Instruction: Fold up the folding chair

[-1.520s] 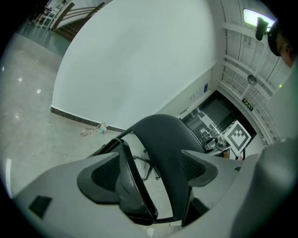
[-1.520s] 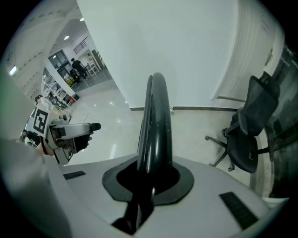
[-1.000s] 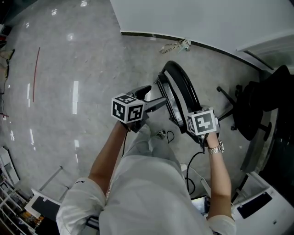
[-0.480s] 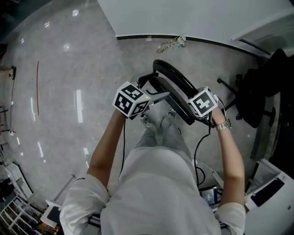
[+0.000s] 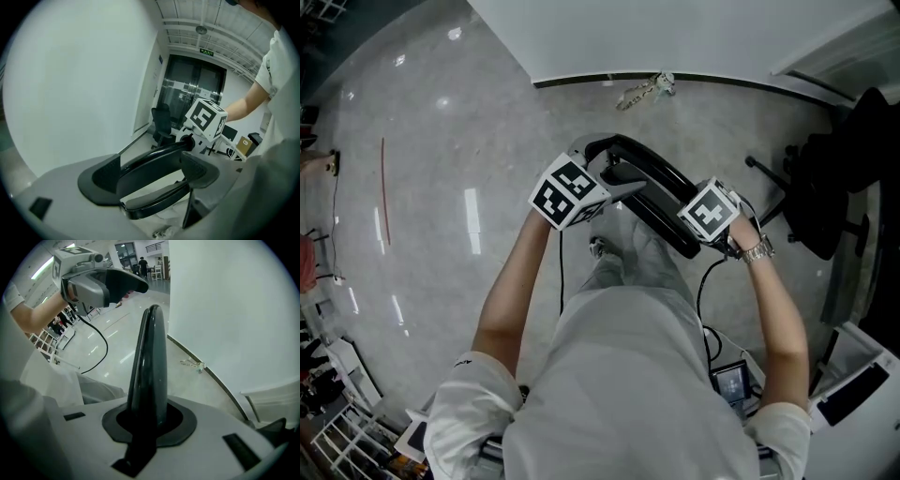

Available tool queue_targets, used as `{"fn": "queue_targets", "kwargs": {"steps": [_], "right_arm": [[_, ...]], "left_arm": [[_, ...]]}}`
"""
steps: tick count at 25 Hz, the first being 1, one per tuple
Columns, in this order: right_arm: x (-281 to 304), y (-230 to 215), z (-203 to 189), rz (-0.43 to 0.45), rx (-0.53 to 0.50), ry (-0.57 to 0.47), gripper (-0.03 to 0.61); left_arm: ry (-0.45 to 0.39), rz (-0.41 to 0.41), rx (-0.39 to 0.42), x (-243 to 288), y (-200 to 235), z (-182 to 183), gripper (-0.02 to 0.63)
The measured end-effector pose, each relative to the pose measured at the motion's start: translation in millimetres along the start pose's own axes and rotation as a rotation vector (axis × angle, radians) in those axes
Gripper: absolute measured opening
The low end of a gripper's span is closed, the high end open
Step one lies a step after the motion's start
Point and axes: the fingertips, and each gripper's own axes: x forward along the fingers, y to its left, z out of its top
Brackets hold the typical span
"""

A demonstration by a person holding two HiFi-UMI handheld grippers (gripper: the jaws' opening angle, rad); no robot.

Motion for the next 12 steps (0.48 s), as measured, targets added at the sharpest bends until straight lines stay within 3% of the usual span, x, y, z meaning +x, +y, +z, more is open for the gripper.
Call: {"fn": "queue_targets", "kwargs": {"steps": [4, 10, 12], "right_arm": [[-3, -31, -15, 0.027, -0.016, 0.002, 0.057], [5, -78, -40, 0.119, -0.084, -0.007, 0.057], [0, -90, -45, 0.133, -0.119, -0.007, 0.057]], "left_arm": [[0.118, -0.072, 0.202, 36, -7, 16, 0.42], [0.295, -0.289, 0.497, 103, -22, 36, 0.42], [0.362, -0.348, 0.581, 127, -23, 38, 0.392]]}}
